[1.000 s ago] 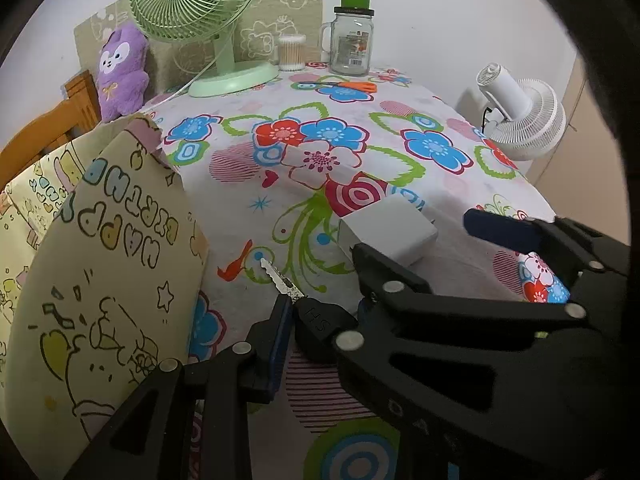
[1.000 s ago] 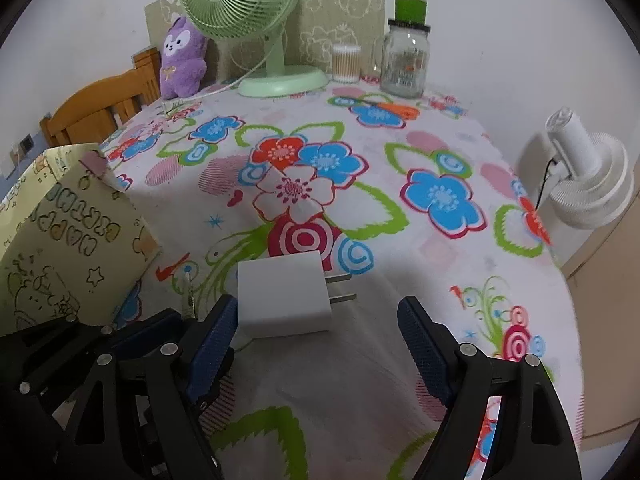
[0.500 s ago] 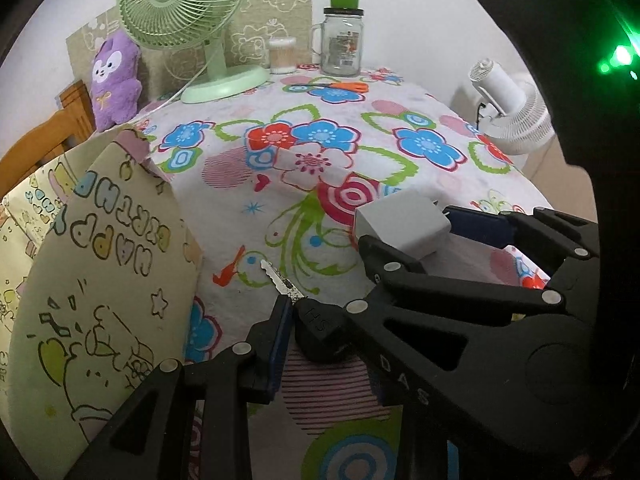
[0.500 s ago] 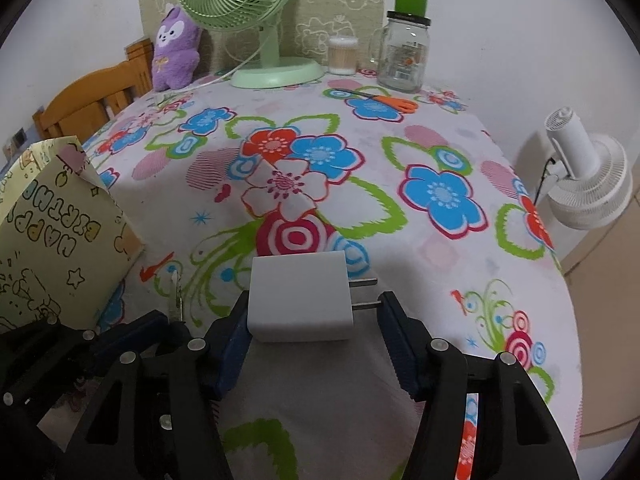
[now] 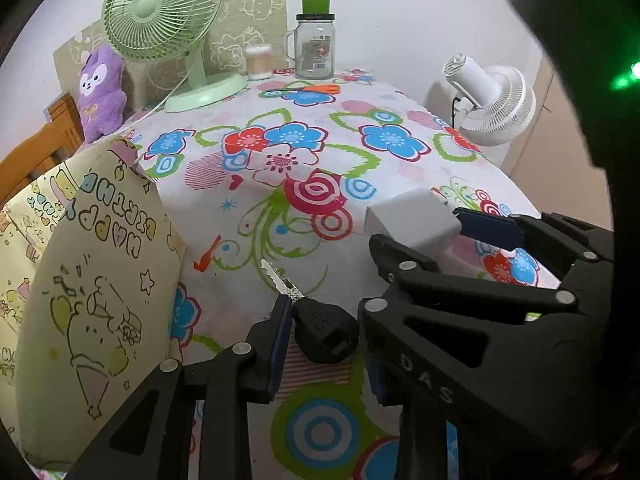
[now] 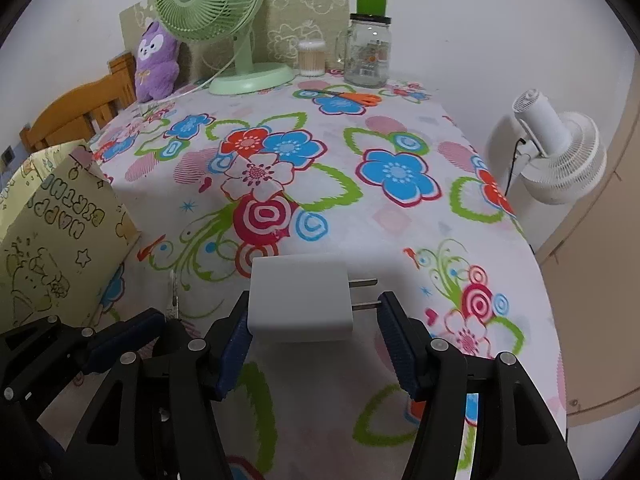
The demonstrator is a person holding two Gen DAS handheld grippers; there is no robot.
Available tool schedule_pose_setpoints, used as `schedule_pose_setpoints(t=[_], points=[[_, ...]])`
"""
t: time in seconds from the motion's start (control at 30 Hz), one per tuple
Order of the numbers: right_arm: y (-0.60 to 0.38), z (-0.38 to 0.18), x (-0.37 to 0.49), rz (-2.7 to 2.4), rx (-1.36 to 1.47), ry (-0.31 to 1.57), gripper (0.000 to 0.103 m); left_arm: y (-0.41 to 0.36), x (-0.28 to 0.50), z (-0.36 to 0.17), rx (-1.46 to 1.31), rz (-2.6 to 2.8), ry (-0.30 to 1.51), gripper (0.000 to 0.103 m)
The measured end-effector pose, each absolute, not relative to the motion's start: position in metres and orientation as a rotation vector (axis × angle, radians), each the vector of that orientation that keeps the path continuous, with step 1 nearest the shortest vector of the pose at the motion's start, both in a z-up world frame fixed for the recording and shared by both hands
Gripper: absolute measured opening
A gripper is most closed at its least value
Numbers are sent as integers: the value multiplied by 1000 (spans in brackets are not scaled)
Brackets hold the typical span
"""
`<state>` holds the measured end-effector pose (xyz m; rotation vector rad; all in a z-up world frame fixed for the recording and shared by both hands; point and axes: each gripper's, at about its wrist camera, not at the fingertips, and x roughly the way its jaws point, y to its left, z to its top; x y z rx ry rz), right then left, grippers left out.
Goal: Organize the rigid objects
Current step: 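Lift the black key with the left tool while the right tool lifts the white charger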
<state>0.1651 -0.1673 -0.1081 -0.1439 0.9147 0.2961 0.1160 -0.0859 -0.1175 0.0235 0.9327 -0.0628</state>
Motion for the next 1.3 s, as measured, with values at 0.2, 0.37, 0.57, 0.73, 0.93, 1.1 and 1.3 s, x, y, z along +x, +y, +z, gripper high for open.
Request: schedule_pose_setpoints(t=[0.2, 0.37, 0.57, 0.73, 0.93, 1.1, 1.3], points=[[-172, -96, 150, 283, -145, 881, 64, -90, 108, -112, 32, -72, 924, 34], [-173, -87, 139, 272, -136, 865, 64, -91, 100, -104, 40, -75, 905, 34], [-174, -72, 126, 257, -129, 836, 64, -92, 92, -91, 53, -77, 876, 34], [-173, -60, 117, 236, -131, 816, 64, -93, 84, -80, 79, -74, 846, 34], [-173, -44, 103, 212, -141, 779, 64, -92, 75, -68, 95, -79, 821, 34], [-173, -32, 95, 195, -136, 762, 64, -92, 69, -57, 102, -92, 805, 34], [-174, -17, 85, 171, -123, 740, 64, -92, 61, -41, 113, -110, 779, 34]])
